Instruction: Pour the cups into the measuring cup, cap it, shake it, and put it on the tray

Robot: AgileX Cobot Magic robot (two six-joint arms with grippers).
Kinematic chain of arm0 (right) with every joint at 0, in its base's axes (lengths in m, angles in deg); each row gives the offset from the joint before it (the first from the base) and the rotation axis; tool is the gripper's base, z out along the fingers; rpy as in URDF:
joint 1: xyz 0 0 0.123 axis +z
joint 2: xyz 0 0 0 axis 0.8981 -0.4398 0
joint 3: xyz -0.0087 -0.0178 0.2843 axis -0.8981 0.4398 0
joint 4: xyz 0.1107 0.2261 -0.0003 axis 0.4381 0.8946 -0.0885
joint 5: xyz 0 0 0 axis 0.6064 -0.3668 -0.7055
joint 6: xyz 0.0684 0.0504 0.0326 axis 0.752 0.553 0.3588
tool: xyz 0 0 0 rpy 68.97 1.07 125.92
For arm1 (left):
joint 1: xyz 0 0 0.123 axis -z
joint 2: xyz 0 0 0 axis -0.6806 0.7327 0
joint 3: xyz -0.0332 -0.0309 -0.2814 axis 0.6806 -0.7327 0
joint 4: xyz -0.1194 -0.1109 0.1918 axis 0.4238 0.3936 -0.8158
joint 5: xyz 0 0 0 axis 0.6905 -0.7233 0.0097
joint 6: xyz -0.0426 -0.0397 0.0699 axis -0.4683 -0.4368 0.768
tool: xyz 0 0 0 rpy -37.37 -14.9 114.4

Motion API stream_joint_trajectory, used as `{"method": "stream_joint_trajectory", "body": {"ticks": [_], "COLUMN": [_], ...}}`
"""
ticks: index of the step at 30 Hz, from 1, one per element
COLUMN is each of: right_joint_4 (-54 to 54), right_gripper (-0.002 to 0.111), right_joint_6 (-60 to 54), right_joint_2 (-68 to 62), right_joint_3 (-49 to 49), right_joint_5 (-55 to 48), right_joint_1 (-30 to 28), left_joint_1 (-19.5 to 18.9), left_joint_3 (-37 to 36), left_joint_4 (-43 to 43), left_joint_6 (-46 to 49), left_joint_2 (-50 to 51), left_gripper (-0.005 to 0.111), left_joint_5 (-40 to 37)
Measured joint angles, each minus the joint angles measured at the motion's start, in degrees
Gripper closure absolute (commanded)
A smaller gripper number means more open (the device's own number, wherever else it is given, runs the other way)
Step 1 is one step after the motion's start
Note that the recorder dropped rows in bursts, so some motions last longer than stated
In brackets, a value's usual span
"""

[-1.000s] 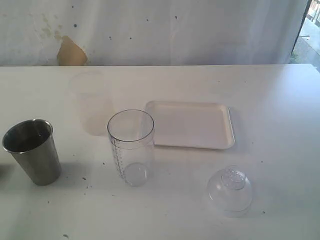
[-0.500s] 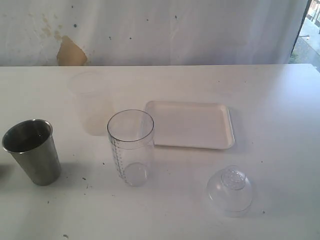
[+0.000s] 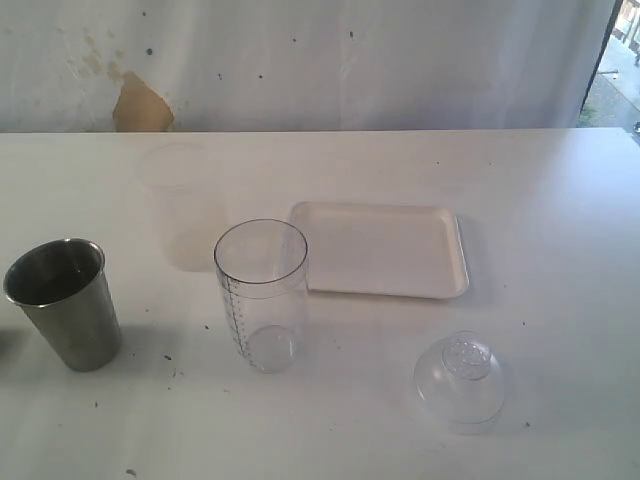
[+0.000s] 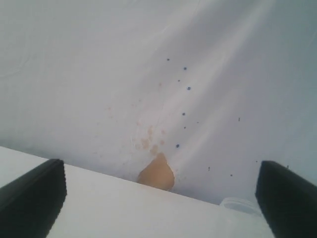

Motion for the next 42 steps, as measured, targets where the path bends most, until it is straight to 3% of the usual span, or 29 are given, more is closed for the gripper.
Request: {"method": "stream_joint_trajectory", "body": {"ticks": [17, 29, 42], "right_joint_4": [0.0, 0.0, 0.0], "right_gripper": [0.108, 0.108, 0.108], "right_joint_6": [0.0, 0.0, 0.0], "right_joint_2": [0.0, 0.0, 0.0], "right_joint_3": [0.0, 0.0, 0.0], "right_joint_5": [0.0, 0.0, 0.0], "right_joint_1": [0.0, 0.0, 0.0], "left_joint_1": [0.0, 0.0, 0.0], "left_joint_3": [0.0, 0.0, 0.1], "left_joint_4": [0.6, 14.8, 5.0], "left_joint_6": [5.6, 16.1, 9.2], "left_joint_2": [33.9, 53.4, 70.8], "left_gripper": [0.002, 0.002, 0.002], "left_joint_5": [5.3, 16.3, 30.5]}}
